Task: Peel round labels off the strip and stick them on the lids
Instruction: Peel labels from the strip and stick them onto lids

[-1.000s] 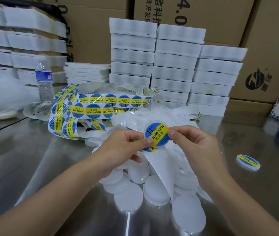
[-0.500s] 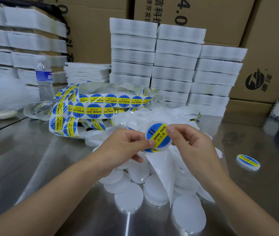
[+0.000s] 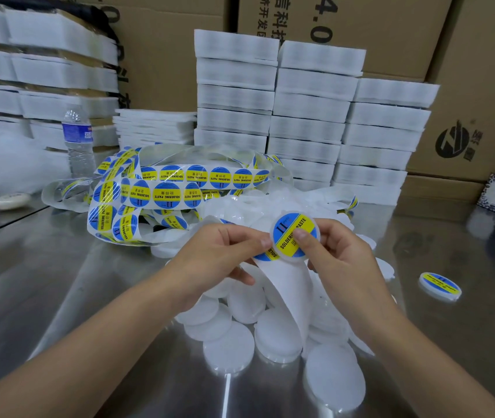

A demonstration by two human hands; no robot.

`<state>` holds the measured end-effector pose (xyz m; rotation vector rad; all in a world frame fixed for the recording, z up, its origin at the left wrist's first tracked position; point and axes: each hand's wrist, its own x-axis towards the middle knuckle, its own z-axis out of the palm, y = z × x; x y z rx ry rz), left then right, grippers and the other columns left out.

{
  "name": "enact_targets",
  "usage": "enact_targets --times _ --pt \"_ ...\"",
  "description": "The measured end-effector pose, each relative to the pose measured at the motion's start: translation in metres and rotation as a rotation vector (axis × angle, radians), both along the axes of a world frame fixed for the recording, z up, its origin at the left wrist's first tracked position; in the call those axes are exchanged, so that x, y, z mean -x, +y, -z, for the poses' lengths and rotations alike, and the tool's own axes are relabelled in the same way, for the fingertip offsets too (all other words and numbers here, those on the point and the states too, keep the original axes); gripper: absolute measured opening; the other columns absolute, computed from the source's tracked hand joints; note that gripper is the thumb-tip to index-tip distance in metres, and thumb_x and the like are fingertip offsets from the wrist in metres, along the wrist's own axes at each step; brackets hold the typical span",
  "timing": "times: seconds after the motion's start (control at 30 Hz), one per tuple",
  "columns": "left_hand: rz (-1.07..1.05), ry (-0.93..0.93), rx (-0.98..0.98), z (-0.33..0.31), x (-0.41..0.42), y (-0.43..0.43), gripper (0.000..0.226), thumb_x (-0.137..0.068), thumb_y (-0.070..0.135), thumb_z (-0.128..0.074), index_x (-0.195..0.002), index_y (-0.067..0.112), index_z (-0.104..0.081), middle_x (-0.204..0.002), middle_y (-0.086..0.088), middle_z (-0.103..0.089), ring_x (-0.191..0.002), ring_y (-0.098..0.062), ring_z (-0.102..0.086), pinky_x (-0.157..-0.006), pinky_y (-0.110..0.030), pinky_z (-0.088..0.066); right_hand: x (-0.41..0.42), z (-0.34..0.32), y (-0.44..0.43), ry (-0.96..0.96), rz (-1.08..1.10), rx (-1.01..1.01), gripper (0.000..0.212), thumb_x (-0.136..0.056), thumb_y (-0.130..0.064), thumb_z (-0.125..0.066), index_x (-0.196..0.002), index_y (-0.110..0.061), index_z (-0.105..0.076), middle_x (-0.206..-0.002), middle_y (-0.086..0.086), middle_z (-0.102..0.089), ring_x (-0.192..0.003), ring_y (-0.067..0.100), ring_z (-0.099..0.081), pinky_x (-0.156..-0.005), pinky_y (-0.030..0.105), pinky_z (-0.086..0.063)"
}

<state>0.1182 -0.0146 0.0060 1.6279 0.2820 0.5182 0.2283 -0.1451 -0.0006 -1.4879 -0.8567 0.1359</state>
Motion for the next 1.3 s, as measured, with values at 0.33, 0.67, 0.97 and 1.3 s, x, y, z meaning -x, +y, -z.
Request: enact_targets --times 0.33,0.67,0.97,1.3 --pt "0.034 0.052 -0.055 0.003 0.001 -0.001 0.014 -0.087 0.019 -0.064 -0.081 0.02 -0.077 -0.08 0.002 -0.074 -0.071 -0.003 -0.061 -0.054 -0.018 -0.05 0.009 0.003 -0.001 -0.138 0.036 0.057 0.051 -0.049 -0.069 -0.066 -0.083 -0.033 -0.057 -0.077 -0.016 -0.067 -0.066 0.001 -0.062 -0.057 0.014 -0.048" --pt "0.103 0.07 -0.112 0.001 0.003 -0.002 0.015 -0.077 0.035 -0.067 -0.079 0.026 -0.079 -0.085 0.005 -0.076 -0.074 0.0 -0.065 -0.055 -0.016 -0.049 0.002 0.006 -0.002 -0.248 0.195 0.136 0.049 -0.053 -0.068 -0.067 -0.064 -0.023 -0.052 -0.056 -0.009 -0.057 -0.046 0.002 -0.045 -0.043 0.013 -0.036" --pt "0.087 0.094 -0.153 0.004 0.002 -0.002 0.02 -0.088 0.017 -0.064 -0.078 0.027 -0.077 -0.082 0.006 -0.076 -0.068 0.001 -0.065 -0.054 -0.016 -0.049 0.0 0.004 -0.002 -0.23 0.199 0.101 0.052 -0.06 -0.065 -0.062 -0.061 -0.013 -0.057 -0.053 -0.001 -0.053 -0.045 0.005 -0.04 -0.043 0.013 -0.033" --pt "0.066 0.106 -0.148 0.004 0.001 -0.002 0.021 -0.088 0.017 -0.064 -0.076 0.027 -0.078 -0.083 0.002 -0.076 -0.069 -0.001 -0.065 -0.054 -0.018 -0.051 -0.002 0.002 -0.003 -0.213 0.182 0.066 0.061 -0.062 -0.069 -0.051 -0.059 -0.009 -0.059 -0.046 -0.004 -0.045 -0.042 0.007 -0.036 -0.042 0.015 -0.03"
